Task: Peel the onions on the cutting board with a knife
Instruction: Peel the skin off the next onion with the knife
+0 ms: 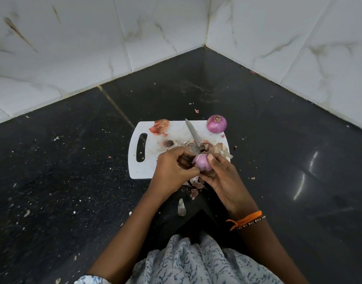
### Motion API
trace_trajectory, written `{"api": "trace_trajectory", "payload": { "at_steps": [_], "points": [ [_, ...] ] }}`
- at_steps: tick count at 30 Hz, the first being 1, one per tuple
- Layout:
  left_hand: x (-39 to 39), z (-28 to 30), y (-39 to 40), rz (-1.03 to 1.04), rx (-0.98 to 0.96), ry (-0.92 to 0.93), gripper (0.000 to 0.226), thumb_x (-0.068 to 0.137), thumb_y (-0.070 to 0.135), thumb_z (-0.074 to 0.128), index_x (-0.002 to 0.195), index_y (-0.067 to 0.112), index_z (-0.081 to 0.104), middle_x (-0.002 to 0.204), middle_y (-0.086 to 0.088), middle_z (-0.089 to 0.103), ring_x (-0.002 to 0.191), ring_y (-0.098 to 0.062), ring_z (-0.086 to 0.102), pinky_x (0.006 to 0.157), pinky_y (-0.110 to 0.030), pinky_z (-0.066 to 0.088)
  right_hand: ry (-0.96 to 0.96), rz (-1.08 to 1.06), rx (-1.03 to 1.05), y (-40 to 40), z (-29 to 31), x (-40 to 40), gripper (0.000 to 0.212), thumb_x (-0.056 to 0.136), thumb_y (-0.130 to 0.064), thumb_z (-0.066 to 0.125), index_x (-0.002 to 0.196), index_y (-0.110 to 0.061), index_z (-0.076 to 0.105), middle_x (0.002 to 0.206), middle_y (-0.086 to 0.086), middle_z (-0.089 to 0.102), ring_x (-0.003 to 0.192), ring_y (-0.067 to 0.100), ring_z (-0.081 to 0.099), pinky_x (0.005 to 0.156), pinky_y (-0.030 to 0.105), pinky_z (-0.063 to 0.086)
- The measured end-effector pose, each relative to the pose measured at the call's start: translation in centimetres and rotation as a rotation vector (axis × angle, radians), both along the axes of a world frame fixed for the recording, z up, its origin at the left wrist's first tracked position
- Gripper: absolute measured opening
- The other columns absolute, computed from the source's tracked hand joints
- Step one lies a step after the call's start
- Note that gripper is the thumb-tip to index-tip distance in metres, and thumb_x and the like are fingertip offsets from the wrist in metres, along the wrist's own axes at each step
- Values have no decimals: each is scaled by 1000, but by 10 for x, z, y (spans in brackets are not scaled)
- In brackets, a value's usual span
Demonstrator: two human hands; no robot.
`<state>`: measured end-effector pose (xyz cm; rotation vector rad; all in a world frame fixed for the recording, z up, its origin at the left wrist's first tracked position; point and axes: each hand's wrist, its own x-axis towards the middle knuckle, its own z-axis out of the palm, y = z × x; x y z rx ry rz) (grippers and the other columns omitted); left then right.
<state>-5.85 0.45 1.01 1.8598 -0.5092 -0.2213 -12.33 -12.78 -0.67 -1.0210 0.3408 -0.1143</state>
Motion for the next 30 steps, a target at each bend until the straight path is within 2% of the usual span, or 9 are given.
{"api": "trace_trajectory", "payload": {
  "at_steps": [6,10,12,16,20,23,26,30],
  "points": [
    [3,0,3,23,-26,-28,14,73,-1,73,79,11,71,70,0,68,62,-3,60,60,-20,53,3,31,-11,1,3,-2,31,82,-34,60,98,-9,68,104,15,69,95,22,67,81,30,57],
    [1,4,4,14,-98,-9,20,80,2,66,90,19,72,87,7,70,74,1,64,65,-11,50,-39,13,49,0,7,0,31,85,-34,58,102,-11,68,105,14,70,99,25,67,79,30,57],
    [0,6,4,-19,-121,23,19,79,8,72,96,17,72,92,7,70,78,-3,66,66,-14,52,-38,20,60,0,7,-1,29,88,-33,54,104,-11,67,105,13,71,99,25,68,80,30,57],
    [1,7,5,-28,-92,2,26,69,8,80,94,12,73,86,1,69,78,-12,66,72,-22,54,10,21,43,2,3,-1,30,86,-34,55,100,-11,69,98,11,73,92,23,70,81,32,58],
    [2,9,7,-29,-103,62,24,70,3,78,93,12,73,82,-12,69,74,-21,65,73,-33,53,24,16,-10,2,2,-3,36,78,-40,61,98,-10,68,89,7,73,81,17,70,70,24,57],
    [3,9,9,-51,-76,46,18,73,-1,76,89,7,74,81,-11,69,74,-19,64,72,-31,53,18,31,-62,1,1,-2,40,77,-42,62,100,-9,68,92,8,72,82,15,69,69,22,55],
    [2,9,8,-60,-59,53,13,71,-5,74,82,1,73,76,-9,67,67,-9,60,65,-25,51,16,50,-100,1,0,-2,39,83,-37,58,105,-5,66,95,9,71,85,14,68,70,22,54],
    [2,7,7,-69,-29,8,10,68,-3,74,76,-1,70,67,-1,62,60,-1,55,59,-16,46,10,61,-125,0,-2,-3,31,85,-34,56,101,-11,69,94,6,73,86,13,68,70,21,54]
  ]
}}
